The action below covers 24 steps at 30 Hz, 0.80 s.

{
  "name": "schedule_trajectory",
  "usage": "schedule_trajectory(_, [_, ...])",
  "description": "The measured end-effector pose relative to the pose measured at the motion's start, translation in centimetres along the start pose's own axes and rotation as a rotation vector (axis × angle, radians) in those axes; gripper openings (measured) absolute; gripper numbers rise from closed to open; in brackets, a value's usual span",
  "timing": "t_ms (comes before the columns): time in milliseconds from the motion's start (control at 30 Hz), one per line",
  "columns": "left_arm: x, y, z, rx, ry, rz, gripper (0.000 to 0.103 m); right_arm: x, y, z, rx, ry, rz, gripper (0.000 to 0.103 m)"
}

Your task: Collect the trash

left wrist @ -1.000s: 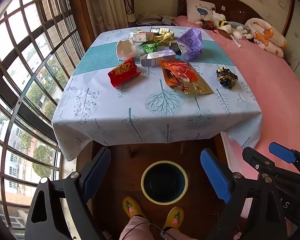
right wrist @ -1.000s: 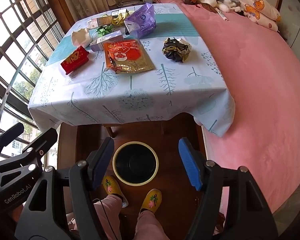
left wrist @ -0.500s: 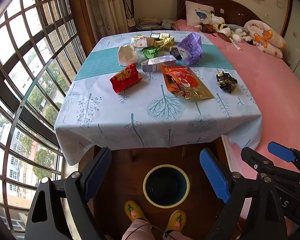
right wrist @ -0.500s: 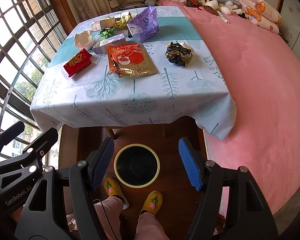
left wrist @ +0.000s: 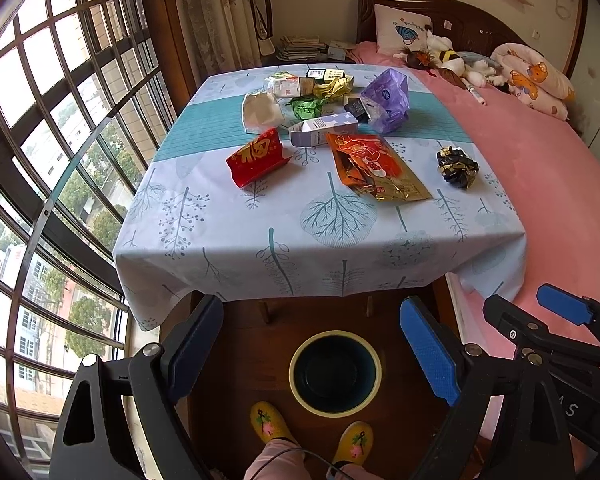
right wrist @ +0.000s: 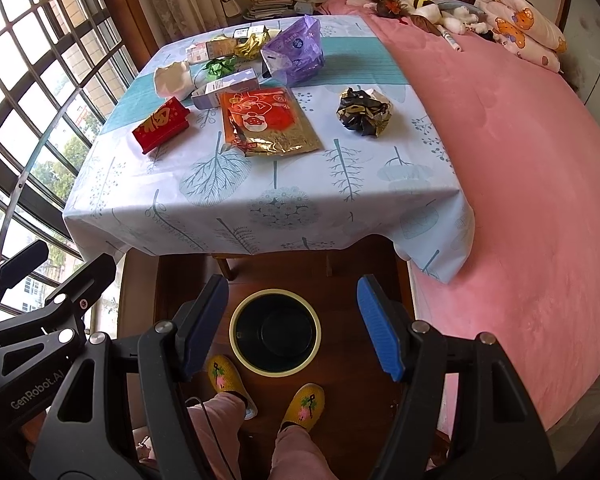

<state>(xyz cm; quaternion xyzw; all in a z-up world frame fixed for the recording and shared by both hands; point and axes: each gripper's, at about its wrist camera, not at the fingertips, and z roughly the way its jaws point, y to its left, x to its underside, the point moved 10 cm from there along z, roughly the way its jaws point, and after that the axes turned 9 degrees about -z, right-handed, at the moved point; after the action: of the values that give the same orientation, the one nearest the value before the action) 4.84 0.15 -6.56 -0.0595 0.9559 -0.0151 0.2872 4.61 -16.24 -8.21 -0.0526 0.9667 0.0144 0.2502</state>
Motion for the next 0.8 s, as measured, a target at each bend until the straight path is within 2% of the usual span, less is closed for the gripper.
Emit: schedule_trajectory(800, [-0.9,1.2,-0.9,-0.005,-0.022,-0.001,0.092,-0.1,0.3,-0.1,-0.001,0.0,0.001,0.065])
